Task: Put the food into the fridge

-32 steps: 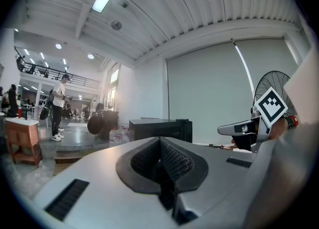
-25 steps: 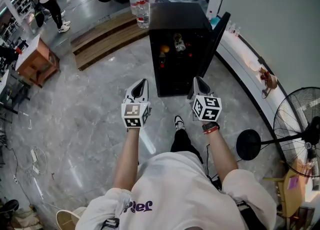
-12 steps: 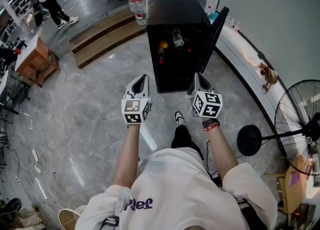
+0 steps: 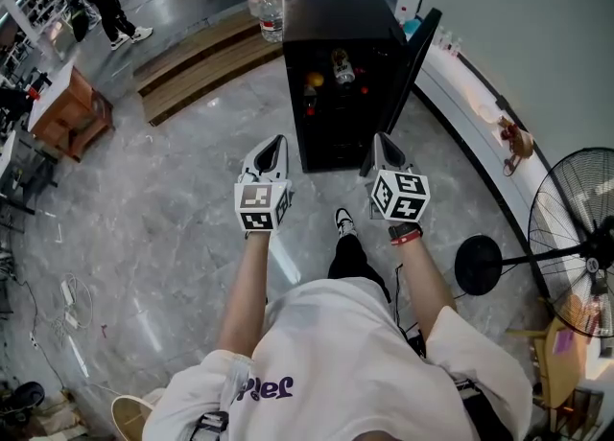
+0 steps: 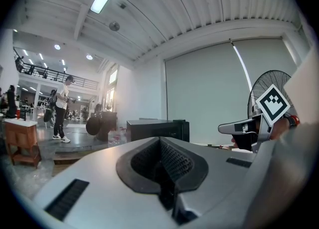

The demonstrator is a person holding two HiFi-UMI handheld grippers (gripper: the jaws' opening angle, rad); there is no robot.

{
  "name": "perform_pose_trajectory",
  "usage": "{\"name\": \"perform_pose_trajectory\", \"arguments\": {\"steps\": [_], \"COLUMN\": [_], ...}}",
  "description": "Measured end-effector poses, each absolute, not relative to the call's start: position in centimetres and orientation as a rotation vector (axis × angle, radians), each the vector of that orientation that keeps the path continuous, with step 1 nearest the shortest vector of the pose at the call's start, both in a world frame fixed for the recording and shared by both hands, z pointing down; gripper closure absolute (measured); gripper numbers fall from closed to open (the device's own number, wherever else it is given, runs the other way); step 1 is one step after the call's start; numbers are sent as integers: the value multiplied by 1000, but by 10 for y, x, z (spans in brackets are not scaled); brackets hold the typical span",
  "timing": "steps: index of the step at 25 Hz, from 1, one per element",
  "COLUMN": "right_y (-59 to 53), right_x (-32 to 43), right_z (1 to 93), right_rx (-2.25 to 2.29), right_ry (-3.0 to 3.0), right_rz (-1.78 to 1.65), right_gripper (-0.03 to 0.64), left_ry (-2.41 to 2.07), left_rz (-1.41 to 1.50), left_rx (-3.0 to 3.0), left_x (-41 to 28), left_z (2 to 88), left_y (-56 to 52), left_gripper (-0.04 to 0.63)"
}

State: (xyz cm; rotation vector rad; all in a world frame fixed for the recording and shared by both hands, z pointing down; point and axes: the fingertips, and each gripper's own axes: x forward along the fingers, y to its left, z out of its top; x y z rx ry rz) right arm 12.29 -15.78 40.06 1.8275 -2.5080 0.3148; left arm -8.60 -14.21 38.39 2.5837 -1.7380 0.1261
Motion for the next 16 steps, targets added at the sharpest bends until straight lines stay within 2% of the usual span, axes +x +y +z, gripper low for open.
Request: {"name": "perform_pose_trajectory", "arguments": {"steps": [11, 16], "right_y": [-196, -259], "right_x": [127, 131], "right_z": [426, 461], "right_rx": [1809, 1798], "right_ry": [-2453, -2451], "right_rz": [299, 344], "right_gripper": [603, 603], "left_ry": [-1653, -1488], "left_rz": [149, 336], "left_rx": [2591, 2447], "left_x": [-74, -82], "left_z": [415, 512], "left_y": [-184, -248], "left_gripper": [578, 578]}}
